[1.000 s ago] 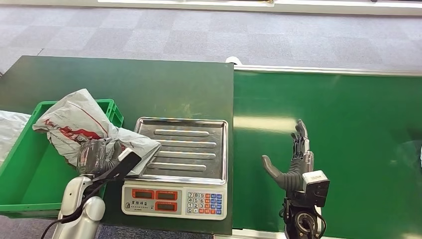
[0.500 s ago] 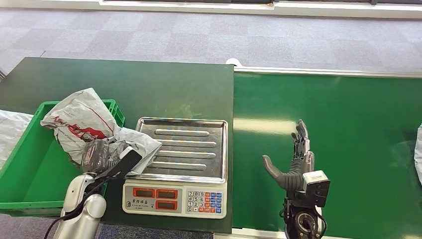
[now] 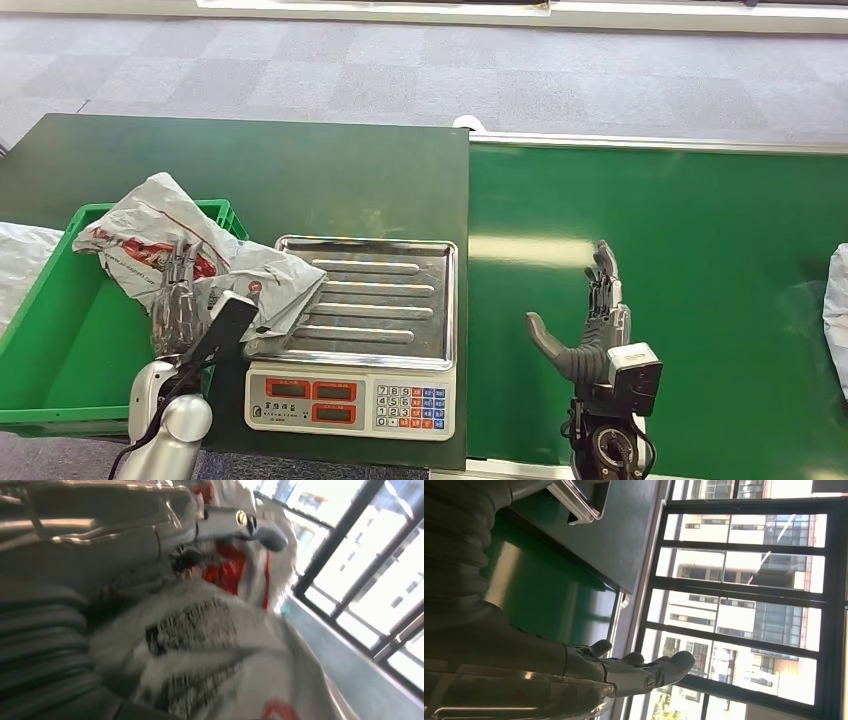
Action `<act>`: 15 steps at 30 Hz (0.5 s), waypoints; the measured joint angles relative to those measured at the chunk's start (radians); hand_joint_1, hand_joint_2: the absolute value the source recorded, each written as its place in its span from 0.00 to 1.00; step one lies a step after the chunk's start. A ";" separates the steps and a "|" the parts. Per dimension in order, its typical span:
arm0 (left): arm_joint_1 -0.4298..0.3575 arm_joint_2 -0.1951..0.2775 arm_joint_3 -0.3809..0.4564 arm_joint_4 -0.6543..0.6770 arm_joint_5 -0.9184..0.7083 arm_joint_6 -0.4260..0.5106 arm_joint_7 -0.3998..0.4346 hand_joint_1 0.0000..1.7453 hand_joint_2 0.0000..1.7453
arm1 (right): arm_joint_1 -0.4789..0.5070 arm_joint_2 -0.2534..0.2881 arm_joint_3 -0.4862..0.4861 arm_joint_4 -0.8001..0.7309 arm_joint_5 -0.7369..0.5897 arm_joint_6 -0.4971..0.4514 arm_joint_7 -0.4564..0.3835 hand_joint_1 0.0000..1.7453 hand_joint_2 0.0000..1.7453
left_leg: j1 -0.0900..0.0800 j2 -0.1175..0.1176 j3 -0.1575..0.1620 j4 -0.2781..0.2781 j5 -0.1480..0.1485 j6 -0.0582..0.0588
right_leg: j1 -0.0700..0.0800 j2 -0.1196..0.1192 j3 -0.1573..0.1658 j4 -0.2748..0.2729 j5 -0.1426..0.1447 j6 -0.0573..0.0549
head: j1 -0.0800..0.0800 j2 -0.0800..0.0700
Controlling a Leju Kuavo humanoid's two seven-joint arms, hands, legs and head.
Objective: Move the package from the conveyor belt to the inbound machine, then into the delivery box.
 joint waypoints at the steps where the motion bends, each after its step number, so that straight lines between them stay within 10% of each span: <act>1: 0.001 0.000 0.004 0.000 0.013 0.008 -0.003 0.00 1.00 | 0.000 0.001 0.001 0.000 0.000 -0.001 0.000 0.00 1.00 | 0.000 0.000 -0.001 0.000 0.000 0.000 | 0.000 0.000 -0.001 0.000 0.000 0.000 | 0.000 0.000; 15: 0.006 -0.006 0.066 -0.009 0.164 0.160 -0.082 0.00 1.00 | 0.000 0.004 0.020 0.000 -0.005 -0.007 0.004 0.00 1.00 | 0.000 0.000 -0.006 0.000 0.000 0.000 | 0.000 0.000 -0.005 0.000 0.000 0.000 | 0.000 0.000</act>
